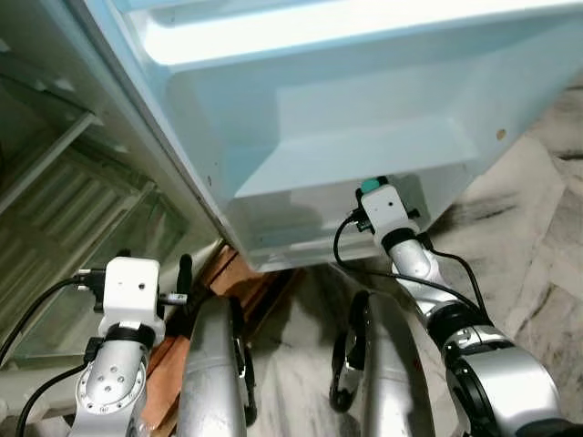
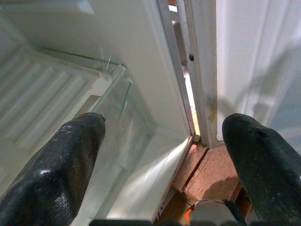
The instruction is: Restocking fridge
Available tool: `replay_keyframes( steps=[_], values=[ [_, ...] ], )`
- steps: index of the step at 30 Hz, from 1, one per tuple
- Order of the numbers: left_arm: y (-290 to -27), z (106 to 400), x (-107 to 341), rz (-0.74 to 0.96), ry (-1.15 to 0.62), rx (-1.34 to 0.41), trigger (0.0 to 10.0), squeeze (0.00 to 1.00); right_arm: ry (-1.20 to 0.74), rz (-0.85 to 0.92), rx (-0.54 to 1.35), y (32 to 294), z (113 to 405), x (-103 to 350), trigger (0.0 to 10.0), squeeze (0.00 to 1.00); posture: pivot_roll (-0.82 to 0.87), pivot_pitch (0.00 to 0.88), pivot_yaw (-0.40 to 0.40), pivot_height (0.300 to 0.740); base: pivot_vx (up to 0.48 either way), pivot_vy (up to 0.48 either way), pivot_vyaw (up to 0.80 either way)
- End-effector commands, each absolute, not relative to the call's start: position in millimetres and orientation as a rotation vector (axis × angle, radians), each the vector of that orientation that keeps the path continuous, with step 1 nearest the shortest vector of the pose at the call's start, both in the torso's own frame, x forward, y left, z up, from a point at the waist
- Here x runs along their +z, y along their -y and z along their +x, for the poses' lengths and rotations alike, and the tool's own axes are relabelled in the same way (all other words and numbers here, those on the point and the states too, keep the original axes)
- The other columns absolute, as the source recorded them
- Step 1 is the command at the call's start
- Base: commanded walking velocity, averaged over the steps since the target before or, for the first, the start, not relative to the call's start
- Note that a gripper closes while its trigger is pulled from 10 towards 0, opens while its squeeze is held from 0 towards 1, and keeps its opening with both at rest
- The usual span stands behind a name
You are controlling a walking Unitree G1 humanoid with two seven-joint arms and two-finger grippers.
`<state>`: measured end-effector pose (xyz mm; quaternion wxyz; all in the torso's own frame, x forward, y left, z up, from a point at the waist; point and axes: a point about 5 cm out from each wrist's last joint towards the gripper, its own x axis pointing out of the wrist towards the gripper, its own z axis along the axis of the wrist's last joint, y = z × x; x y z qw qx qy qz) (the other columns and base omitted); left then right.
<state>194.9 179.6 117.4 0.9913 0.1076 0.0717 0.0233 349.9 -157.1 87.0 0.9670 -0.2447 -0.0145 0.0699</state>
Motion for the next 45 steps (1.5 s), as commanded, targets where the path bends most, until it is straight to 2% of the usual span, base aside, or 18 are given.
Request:
replay_keyframes(
  steps=[1,4,5,6,7,23,27,34,39,41,42,45],
  values=[
    [-183,191,110,0.225,-0.184,0.06,10.0,0.0,-0.016,-0.482,0.027,179,352,88,10.0,0.0,0.27,0.284,0.059,0.585,0.0,0.0,0.0],
    [-183,193,110,0.225,-0.181,0.06,10.0,0.0,-0.064,-0.416,-0.032,188,354,87,10.0,0.0,0.27,0.279,0.058,0.585,0.0,0.0,0.0],
    [-182,193,110,0.225,-0.18,0.06,10.0,0.0,-0.073,-0.403,-0.045,190,353,86,10.0,0.2,0.27,0.278,0.058,0.585,0.0,0.0,0.0],
    [-182,194,110,0.225,-0.18,0.06,10.0,0.0,-0.081,-0.386,-0.055,191,353,86,10.0,0.9,0.27,0.276,0.059,0.585,0.0,0.0,0.0],
    [-182,195,110,0.225,-0.179,0.059,10.0,0.0,-0.078,-0.381,-0.057,191,353,86,10.0,1.0,0.27,0.272,0.058,0.585,0.0,0.0,0.0],
    [-177,206,102,0.209,-0.175,0.053,10.0,0.0,0.051,-0.368,0.009,190,363,116,10.0,1.0,0.21,0.212,0.04,0.585,0.0,0.0,0.0],
    [-173,212,99,0.199,-0.168,0.051,10.0,0.0,0.079,-0.334,0.11,176,366,129,10.0,1.0,0.18,0.186,0.032,0.585,0.0,0.0,0.0],
    [-168,216,95,0.186,-0.165,0.043,10.0,0.0,0.028,-0.228,0.212,161,350,121,10.0,1.0,0.15,0.156,0.021,0.585,0.0,0.0,0.0],
    [-168,213,88,0.17,-0.179,0.053,10.0,0.0,0.005,-0.166,0.266,155,316,109,10.0,1.0,0.13,0.12,0.008,0.585,0.0,0.0,0.0],
    [-168,213,88,0.17,-0.179,0.053,10.0,0.0,0.005,-0.166,0.266,155,316,109,10.0,1.0,0.13,0.12,0.008,0.585,0.0,0.0,0.0],
    [-168,212,86,0.166,-0.184,0.058,10.0,0.0,-0.018,-0.134,0.269,155,304,101,10.0,0.02,0.13,0.109,0.002,0.585,0.0,0.0,0.0],
    [-171,209,83,0.152,-0.185,0.091,10.0,0.0,-0.02,-0.085,0.25,153,268,87,10.0,0.0,0.13,0.083,-0.005,0.585,0.0,0.0,0.0]
  ],
)
